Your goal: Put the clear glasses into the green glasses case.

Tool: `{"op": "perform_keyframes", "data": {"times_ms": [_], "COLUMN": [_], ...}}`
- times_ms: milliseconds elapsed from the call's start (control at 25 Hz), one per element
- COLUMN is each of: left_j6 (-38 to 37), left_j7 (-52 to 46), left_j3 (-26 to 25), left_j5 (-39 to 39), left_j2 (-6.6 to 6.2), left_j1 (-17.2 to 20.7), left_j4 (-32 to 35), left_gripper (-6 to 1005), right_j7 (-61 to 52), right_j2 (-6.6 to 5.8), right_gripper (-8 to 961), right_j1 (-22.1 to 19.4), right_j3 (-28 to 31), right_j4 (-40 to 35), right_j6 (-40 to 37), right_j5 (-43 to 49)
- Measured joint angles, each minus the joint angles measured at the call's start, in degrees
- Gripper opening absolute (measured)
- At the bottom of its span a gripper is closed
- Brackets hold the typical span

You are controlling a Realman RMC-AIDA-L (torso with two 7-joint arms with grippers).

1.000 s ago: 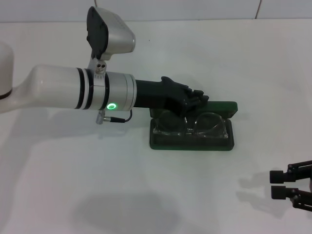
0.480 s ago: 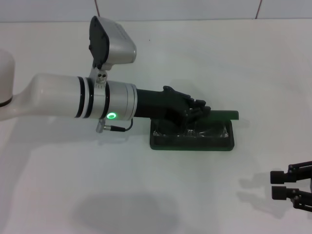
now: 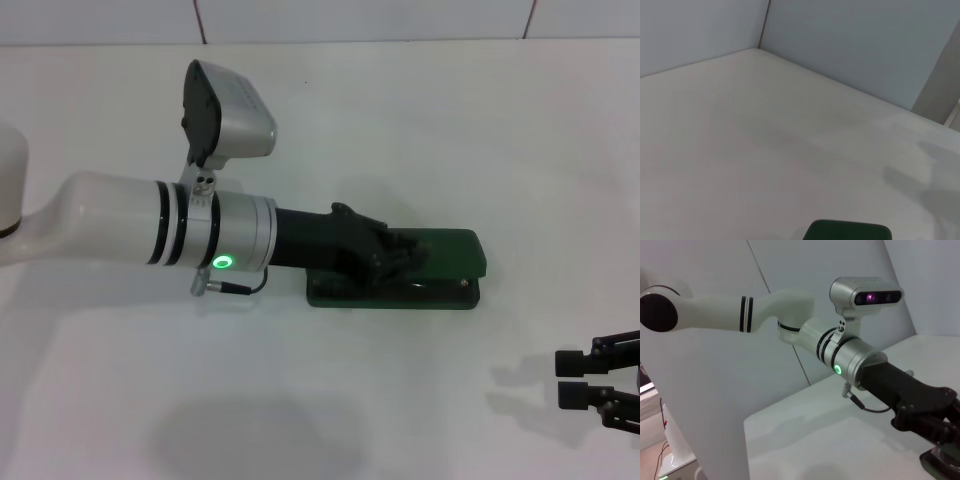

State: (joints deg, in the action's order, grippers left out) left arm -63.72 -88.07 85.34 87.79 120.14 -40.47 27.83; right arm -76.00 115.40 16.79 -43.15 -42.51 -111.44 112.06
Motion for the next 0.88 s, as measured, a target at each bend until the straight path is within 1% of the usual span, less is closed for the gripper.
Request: {"op": "perform_keyframes", "data": {"times_ms": [240, 440, 520, 640, 720, 800, 840, 880], "left_j6": [-1.2, -1.5, -1.6, -2.2, -3.4, -6.9, -8.4, -11.5], "left_j7": [0.0, 0.0, 0.0, -0.5, -1.0, -0.7, -0.3, 1.3], "left_j3": [0.0, 0.0, 0.0, -0.5, -2.5, -6.7, -8.6, -11.1], "left_j5": [0.0, -0.1, -0.2, -0.2, -0.3, -0.4, -0.4, -0.7], "left_j2": [0.0, 0.07, 0.05, -0.12, -0.29, -0.34, -0.35, -0.38], "left_j1": [1.3, 1.6, 1.8, 3.2, 5.3, 7.7, 8.6, 9.6], "left_j4": [0.7, 0.9, 1.8, 4.9, 8.4, 11.8, 12.8, 13.8], "left_gripper": [164, 164, 164, 164, 165, 165, 181, 198], "right_j7": [0.0, 0.0, 0.0, 0.0, 0.0, 0.0, 0.0, 0.1], "right_j2": [0.0, 0.0, -0.01, -0.06, -0.1, -0.14, -0.35, -0.42], "right_gripper": [293, 295, 296, 298, 299, 300, 300, 300], "right_j1": [0.2, 0.3, 0.3, 0.2, 0.1, 0.0, -0.1, -0.1], "right_j3": [0.0, 0.0, 0.0, 0.1, 0.1, 0.1, 0.6, 0.9], "right_j4": [-0.2, -0.3, -0.3, -0.4, -0.5, -0.5, -1.0, -1.3], "right_j6": [0.0, 0.1, 0.1, 0.2, 0.2, 0.2, -0.1, -0.4], "right_j5": [0.0, 0.0, 0.0, 0.0, 0.0, 0.0, 0.0, -0.1]}}
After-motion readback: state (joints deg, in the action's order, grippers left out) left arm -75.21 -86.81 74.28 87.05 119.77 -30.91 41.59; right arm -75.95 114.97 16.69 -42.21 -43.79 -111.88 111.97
